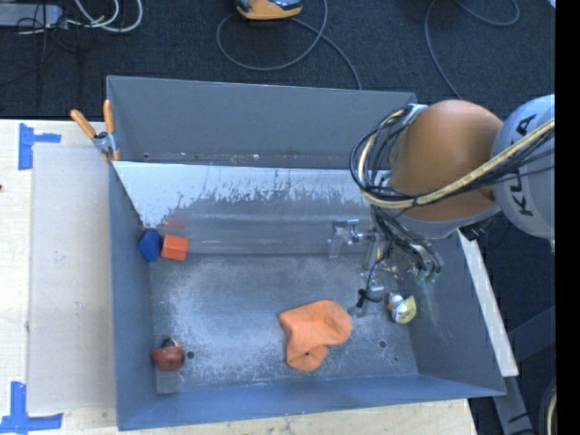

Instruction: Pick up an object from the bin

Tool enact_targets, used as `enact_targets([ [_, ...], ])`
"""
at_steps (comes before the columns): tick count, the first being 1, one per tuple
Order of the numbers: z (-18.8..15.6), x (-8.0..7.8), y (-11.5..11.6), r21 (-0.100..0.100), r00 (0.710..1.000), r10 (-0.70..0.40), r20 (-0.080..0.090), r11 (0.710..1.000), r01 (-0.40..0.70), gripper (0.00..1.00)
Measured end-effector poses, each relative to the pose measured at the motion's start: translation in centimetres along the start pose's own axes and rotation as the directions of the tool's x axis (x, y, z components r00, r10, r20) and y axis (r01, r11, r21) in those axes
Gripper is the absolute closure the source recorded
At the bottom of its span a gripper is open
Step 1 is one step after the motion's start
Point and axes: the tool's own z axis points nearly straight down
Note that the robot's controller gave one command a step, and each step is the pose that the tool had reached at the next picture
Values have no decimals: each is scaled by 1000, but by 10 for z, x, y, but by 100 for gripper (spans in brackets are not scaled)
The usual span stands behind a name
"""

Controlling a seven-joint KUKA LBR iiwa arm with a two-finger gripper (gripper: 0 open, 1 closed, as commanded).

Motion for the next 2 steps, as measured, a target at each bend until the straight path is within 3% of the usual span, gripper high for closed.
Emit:
enact_targets([
  [1,47,34,10,-3,958,-287,-9,958,287,0],
  [2,88,48,14,-2,925,-380,-3,925,380,0],
])
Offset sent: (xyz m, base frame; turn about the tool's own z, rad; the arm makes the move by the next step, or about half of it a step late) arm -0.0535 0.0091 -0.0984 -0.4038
